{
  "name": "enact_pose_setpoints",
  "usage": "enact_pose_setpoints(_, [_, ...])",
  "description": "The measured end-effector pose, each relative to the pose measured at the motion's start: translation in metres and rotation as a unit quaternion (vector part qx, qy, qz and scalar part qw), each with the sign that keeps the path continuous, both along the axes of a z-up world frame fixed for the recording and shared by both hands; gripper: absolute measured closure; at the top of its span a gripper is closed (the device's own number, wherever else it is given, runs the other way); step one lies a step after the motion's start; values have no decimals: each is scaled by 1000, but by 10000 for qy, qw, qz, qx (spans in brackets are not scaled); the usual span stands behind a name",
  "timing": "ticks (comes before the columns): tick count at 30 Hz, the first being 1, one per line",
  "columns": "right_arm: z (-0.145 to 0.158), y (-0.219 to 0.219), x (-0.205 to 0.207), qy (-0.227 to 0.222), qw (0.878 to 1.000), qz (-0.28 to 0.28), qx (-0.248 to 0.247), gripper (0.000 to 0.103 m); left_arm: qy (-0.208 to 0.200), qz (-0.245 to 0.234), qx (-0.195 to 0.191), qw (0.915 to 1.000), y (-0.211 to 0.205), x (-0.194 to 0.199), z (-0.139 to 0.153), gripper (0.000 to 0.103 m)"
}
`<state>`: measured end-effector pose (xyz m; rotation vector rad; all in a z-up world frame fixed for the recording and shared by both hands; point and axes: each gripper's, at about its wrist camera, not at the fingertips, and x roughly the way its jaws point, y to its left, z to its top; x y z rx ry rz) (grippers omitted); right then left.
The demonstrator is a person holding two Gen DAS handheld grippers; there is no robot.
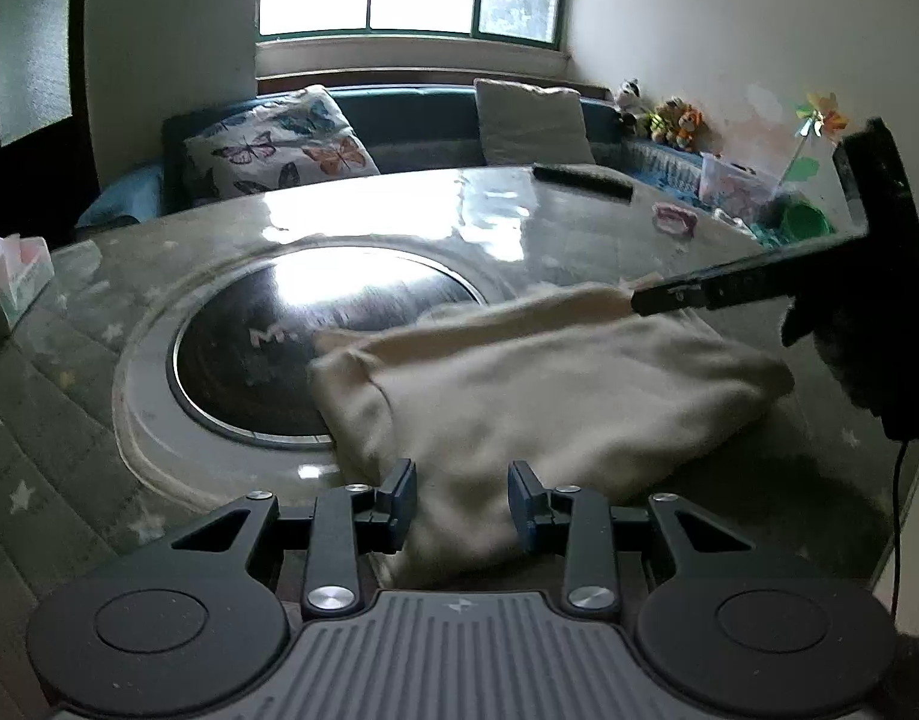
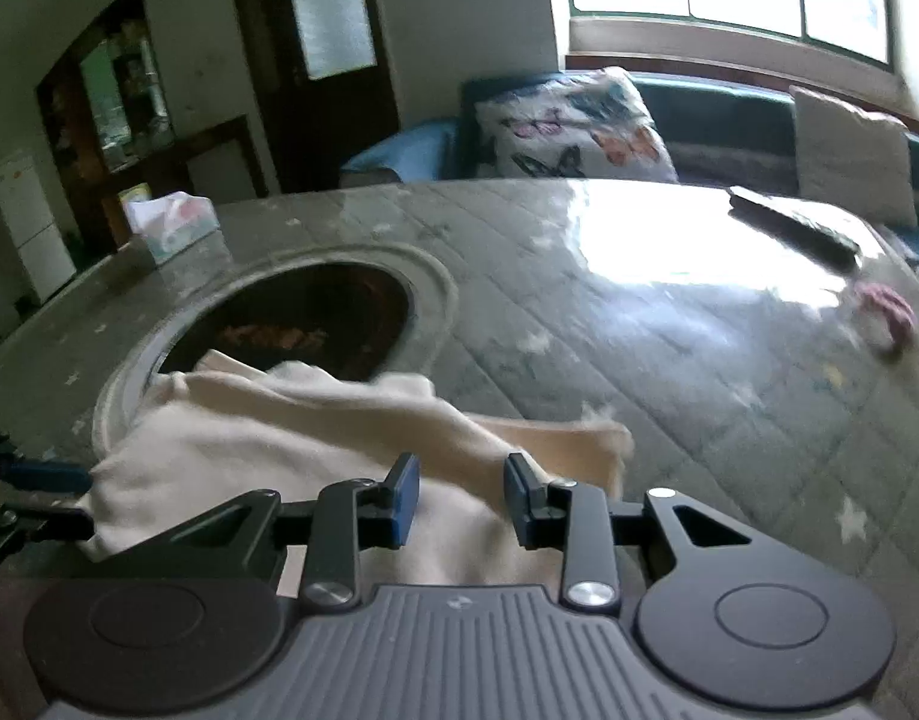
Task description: Fold clothes
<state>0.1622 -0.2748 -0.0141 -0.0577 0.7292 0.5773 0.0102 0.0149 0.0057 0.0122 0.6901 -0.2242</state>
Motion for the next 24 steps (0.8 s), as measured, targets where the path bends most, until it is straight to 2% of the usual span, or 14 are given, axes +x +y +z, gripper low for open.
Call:
enact_pose_setpoints(3, [-1, 10, 7, 39, 9999, 148, 21, 72, 2, 149, -65, 9999, 6, 11, 1, 66])
enact_pose_setpoints(7, [-13, 15, 19, 172, 9997, 129, -93, 74, 219, 359, -211, 9989, 15, 23, -6, 66])
enact_pose_setpoints(10, [-12, 15, 18, 146, 9998, 109, -98, 73, 333, 456, -347, 9978, 21, 26, -10, 60])
enact_pose_setpoints(13, [-4, 16, 10, 10, 9998, 146, -118, 70, 289, 553, -381, 9973, 24, 24, -8, 54])
enact_pose_setpoints(17, [6, 26, -10, -192, 9988, 422, -151, 67, 288, 693, -417, 9963, 29, 23, -7, 50])
enact_pose_setpoints(19, [12, 31, -20, -292, 9979, 559, -167, 63, 321, 752, -442, 9957, 32, 22, -10, 49])
enact_pose_setpoints(24, [17, 54, -51, -455, 9920, 1142, -278, 60, 322, 855, -580, 9941, 37, 20, -11, 47])
